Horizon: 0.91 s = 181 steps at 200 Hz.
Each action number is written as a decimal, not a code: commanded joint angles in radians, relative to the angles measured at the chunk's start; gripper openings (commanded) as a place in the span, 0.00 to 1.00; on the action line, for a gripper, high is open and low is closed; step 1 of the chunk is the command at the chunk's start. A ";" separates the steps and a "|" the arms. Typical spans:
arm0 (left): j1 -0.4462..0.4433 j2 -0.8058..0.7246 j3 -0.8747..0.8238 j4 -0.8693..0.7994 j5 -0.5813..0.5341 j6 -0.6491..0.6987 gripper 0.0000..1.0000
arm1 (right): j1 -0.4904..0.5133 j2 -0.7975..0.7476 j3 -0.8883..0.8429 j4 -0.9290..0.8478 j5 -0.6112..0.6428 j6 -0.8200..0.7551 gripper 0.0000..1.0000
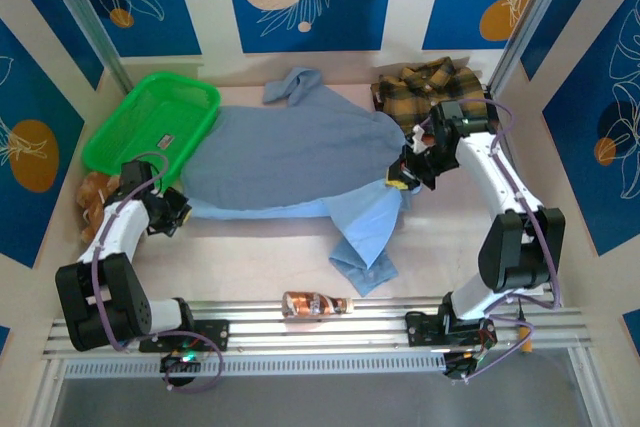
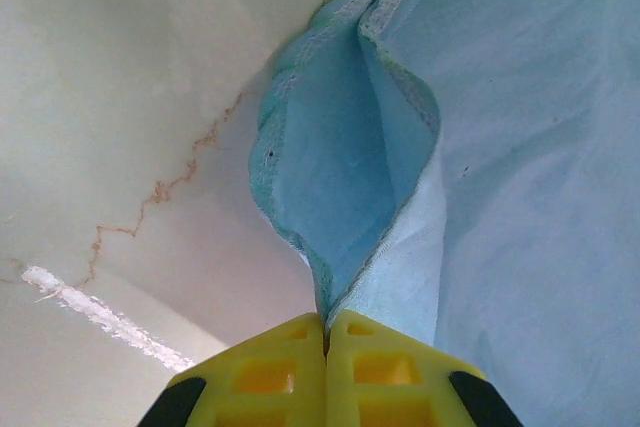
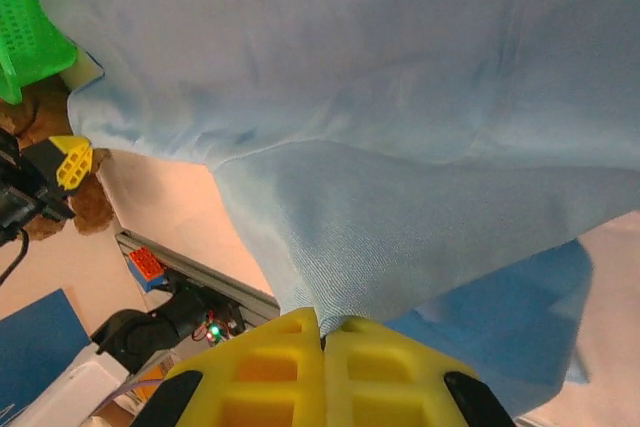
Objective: Fold and stack the long sleeve shirts
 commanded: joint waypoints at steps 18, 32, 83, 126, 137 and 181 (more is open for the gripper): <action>0.001 0.044 0.082 -0.047 0.019 0.029 0.00 | -0.046 0.088 0.147 -0.076 0.001 -0.087 0.00; 0.001 0.074 0.109 -0.048 0.017 0.033 0.00 | -0.057 0.124 0.193 -0.086 0.003 -0.101 0.00; -0.001 0.195 0.215 -0.059 0.005 0.076 0.00 | -0.080 0.271 0.337 -0.104 -0.001 -0.122 0.00; -0.015 0.302 0.323 -0.100 -0.014 0.142 0.00 | -0.081 0.379 0.414 -0.129 0.028 -0.139 0.00; -0.022 0.326 0.347 -0.114 -0.024 0.159 0.00 | -0.086 0.395 0.419 -0.127 0.030 -0.138 0.00; -0.038 0.412 0.400 -0.124 -0.050 0.192 0.00 | -0.097 0.442 0.423 -0.108 0.034 -0.135 0.00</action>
